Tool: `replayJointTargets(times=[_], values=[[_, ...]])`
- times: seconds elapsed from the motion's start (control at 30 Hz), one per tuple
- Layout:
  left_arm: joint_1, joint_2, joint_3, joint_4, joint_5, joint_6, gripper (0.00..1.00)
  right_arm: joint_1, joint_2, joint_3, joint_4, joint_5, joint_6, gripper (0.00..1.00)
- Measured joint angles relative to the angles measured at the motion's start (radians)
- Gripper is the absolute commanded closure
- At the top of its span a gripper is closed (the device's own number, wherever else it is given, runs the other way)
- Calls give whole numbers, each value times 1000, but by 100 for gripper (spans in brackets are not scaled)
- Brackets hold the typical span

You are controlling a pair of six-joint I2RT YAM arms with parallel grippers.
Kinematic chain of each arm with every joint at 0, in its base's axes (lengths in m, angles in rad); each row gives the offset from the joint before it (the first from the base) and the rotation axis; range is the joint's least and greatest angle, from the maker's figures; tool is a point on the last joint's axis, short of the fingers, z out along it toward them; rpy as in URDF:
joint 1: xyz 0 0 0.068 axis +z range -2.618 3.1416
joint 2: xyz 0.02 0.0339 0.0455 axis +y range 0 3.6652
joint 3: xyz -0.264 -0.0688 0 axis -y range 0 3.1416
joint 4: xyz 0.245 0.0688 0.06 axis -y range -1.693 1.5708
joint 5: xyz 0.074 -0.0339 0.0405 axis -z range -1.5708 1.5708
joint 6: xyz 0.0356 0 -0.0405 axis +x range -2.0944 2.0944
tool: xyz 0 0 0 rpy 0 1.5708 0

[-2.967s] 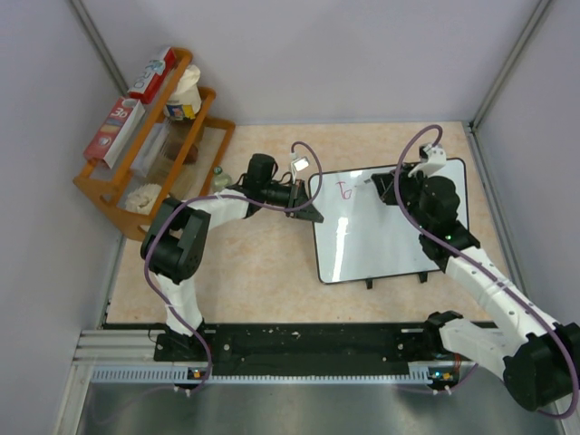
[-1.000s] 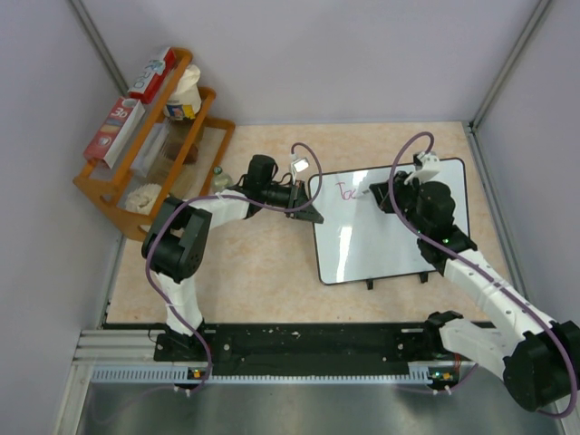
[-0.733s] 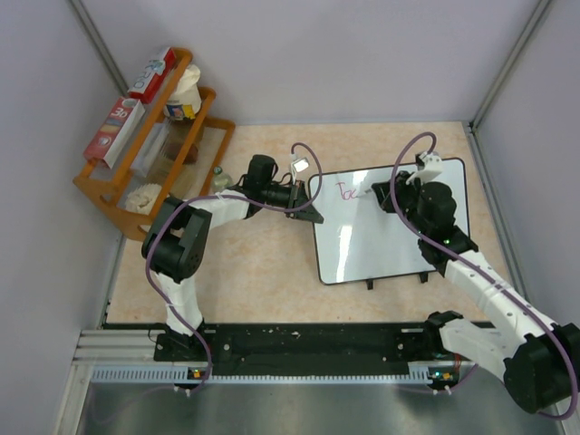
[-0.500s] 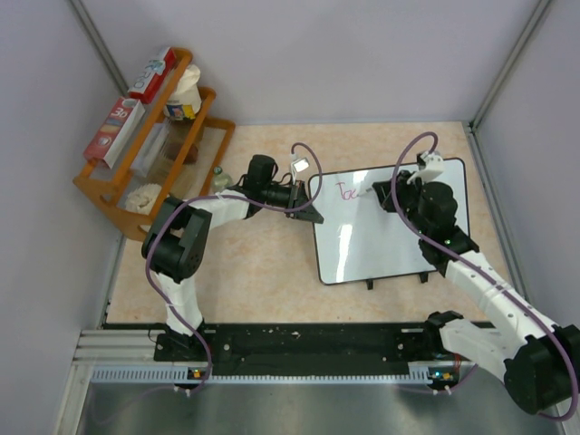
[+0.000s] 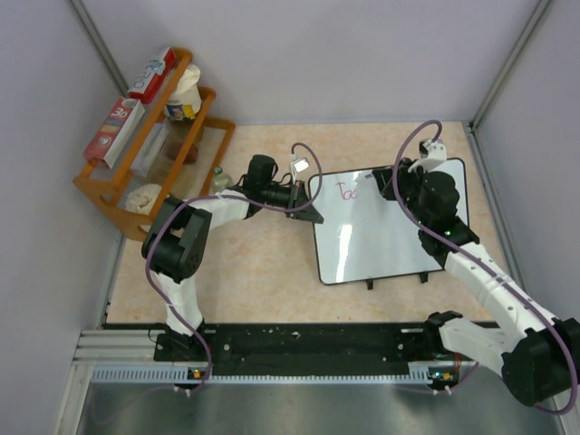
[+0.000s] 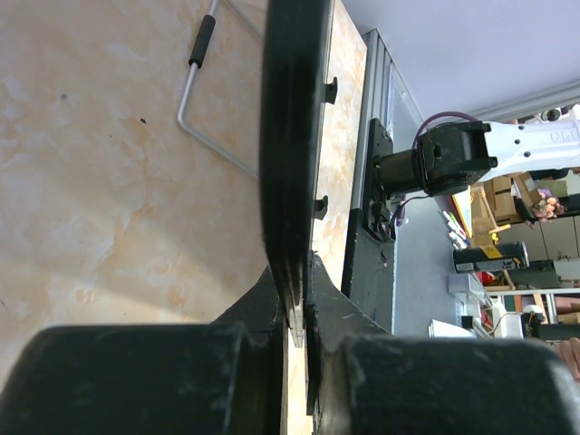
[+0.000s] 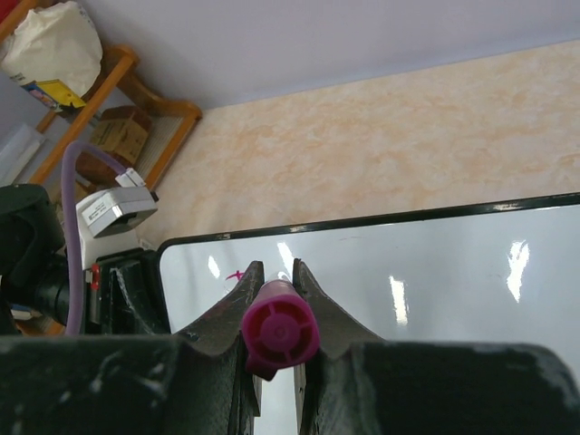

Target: Write a sentence on the whiteboard

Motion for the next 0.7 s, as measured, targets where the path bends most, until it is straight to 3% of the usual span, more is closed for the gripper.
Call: replayJointTargets(times=[0.7], values=[[0, 4, -2, 3, 1, -3, 100, 0, 65, 8, 12, 15, -1, 100]])
